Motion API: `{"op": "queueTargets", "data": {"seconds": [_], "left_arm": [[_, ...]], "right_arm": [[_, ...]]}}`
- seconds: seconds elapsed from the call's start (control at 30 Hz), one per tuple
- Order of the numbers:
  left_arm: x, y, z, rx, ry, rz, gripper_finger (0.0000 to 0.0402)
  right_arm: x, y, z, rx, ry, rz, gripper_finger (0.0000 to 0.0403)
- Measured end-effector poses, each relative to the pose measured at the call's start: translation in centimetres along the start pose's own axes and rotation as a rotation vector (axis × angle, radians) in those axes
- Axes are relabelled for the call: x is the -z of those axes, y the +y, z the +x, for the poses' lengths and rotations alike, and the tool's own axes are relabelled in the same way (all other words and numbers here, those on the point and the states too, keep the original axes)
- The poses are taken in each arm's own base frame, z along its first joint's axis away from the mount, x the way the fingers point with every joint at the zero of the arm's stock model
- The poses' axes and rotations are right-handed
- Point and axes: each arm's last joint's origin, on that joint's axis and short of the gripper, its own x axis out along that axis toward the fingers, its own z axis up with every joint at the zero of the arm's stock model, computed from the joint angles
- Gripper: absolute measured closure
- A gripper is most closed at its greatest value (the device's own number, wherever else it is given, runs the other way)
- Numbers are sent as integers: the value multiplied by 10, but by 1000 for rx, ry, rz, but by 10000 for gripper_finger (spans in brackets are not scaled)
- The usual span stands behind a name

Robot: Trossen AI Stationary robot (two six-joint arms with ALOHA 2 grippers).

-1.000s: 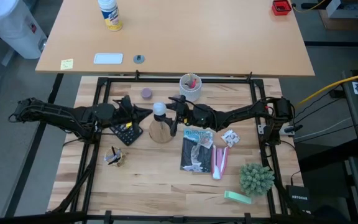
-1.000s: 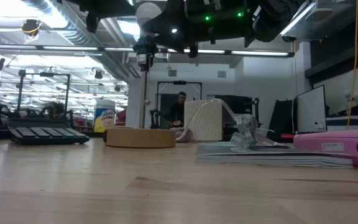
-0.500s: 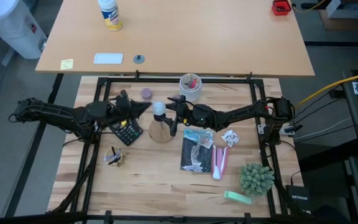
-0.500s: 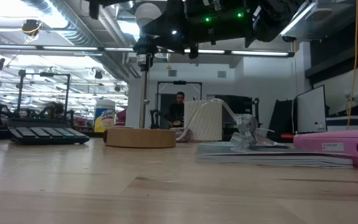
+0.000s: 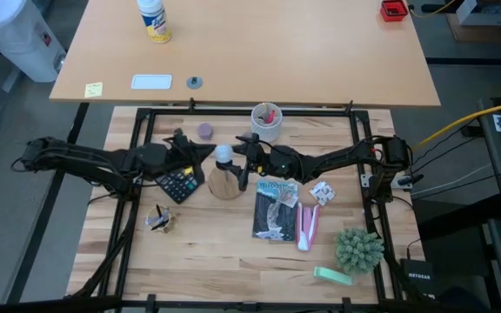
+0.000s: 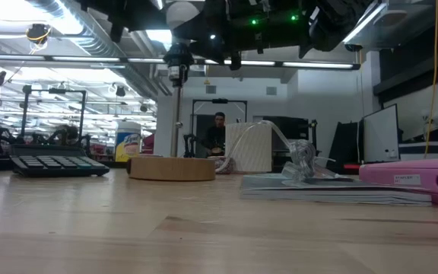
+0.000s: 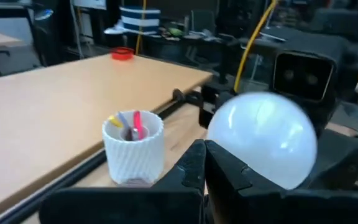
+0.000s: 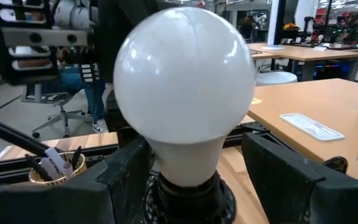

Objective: Screw lightbulb
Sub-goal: Remove the lightbulb from the lamp

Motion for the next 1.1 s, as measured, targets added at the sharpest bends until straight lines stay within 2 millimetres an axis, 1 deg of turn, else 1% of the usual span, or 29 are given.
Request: {"op": "queueTargets", "data": {"seconds": [0.17, 0.67, 0.8, 1.1], "left_arm": [[6, -4, 5, 23, 28, -3, 400], [7, -17, -4, 92, 29, -31, 400], [7, -19, -5, 127, 39, -35, 400], [7, -17, -5, 89, 34, -33, 400]], "right_arm": [[0, 0, 0, -1, 0, 0, 148], [2, 1, 0, -14, 17, -4, 148], [2, -1, 0, 18, 22, -6, 148], [4, -1, 0, 13, 45, -10, 148]]}}
